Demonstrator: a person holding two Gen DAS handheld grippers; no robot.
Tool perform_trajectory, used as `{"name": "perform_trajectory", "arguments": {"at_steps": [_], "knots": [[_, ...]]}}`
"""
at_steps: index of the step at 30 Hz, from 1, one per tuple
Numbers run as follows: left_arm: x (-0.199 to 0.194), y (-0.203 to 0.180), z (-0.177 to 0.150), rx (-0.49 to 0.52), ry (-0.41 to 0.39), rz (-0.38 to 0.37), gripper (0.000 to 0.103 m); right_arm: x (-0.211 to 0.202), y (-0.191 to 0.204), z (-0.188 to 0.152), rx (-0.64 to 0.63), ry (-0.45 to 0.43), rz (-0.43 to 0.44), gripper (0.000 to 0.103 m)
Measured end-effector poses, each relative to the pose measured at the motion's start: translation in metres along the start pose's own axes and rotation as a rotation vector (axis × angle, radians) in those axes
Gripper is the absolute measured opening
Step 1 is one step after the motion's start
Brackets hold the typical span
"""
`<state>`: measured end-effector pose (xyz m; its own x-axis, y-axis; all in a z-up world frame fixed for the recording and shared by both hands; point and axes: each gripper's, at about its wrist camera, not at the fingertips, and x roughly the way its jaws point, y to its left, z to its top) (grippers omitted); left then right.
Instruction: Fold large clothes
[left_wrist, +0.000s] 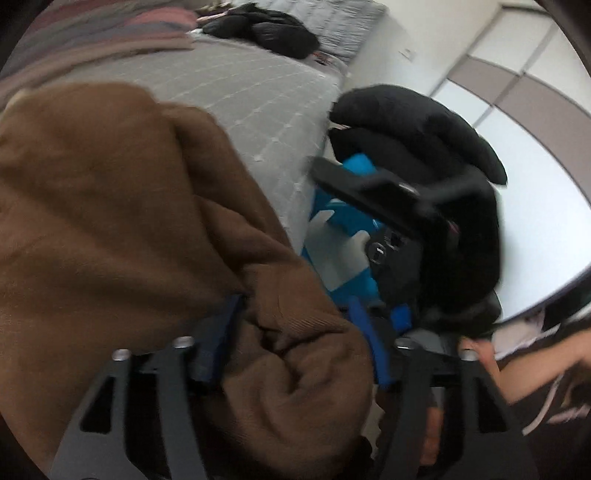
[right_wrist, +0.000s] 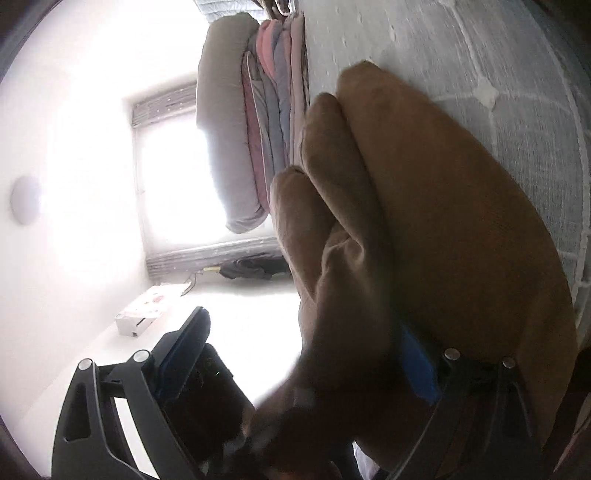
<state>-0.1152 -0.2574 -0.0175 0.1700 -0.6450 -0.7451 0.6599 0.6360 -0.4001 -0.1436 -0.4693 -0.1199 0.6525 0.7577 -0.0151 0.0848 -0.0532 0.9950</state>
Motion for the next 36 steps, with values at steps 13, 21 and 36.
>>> {"name": "perform_trajectory", "arguments": {"at_steps": [13, 21, 36], "knots": [[-0.094, -0.008, -0.027, -0.010, -0.137, 0.007, 0.080, -0.035, 0.077, 0.035, -0.282, -0.058, -0.226, 0.093], [-0.170, 0.009, -0.042, -0.038, -0.276, -0.081, 0.081, 0.034, 0.136, 0.046, -0.445, 0.159, -0.331, 0.095], [-0.187, 0.171, -0.052, -0.369, -0.330, 0.054, 0.081, 0.197, 0.106, 0.082, -0.610, 0.449, -0.616, 0.018]]}}
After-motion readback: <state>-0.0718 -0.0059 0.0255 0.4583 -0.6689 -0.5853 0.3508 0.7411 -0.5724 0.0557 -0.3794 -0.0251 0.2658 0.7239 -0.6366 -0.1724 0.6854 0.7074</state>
